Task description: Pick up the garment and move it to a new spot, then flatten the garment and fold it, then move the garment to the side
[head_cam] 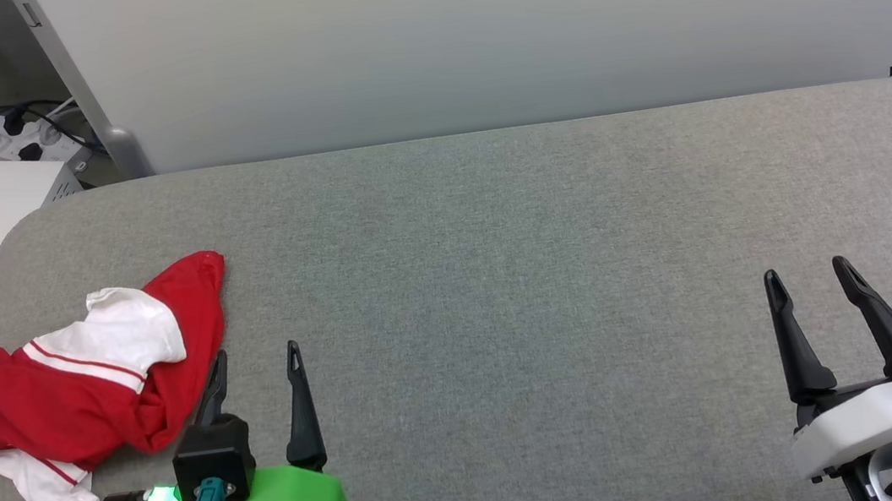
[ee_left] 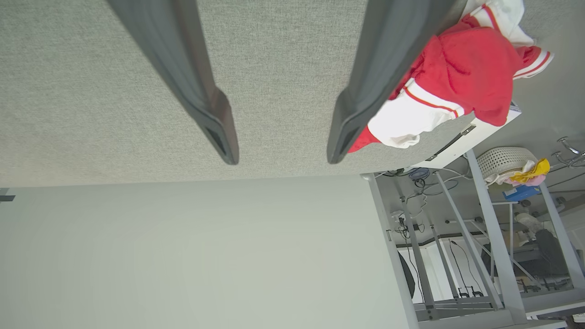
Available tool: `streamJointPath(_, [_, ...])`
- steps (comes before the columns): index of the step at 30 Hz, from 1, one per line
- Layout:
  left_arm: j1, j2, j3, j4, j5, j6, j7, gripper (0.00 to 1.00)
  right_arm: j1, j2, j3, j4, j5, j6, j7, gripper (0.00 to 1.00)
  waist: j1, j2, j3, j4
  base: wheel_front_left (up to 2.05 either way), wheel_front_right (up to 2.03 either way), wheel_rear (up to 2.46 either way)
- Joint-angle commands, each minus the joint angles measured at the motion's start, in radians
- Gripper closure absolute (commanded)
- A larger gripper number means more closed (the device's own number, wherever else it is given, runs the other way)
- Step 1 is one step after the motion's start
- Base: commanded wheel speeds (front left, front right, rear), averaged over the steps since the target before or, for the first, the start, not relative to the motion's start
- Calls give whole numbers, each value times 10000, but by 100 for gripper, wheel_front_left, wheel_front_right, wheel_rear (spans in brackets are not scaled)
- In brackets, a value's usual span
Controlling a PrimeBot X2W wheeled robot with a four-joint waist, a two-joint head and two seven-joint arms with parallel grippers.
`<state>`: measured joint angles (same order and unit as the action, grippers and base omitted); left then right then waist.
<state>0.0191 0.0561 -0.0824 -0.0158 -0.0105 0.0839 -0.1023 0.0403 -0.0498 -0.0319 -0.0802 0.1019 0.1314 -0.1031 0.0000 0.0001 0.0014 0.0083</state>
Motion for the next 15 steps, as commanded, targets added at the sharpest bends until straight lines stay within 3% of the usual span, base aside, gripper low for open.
streamJointPath(1, [-3, 38, -38, -49, -30, 102, -105, 0, 139, -3, -32, -103, 108, -3, -117, 0, 0, -1, -1, 6, 0, 0, 0])
streamJointPath(15, [39, 21, -201, -56, -94, 169, -393, 0, 282, -3, -48, -345, 286, -4, -401, 0, 0, -1, -4, 50, 0, 0, 0])
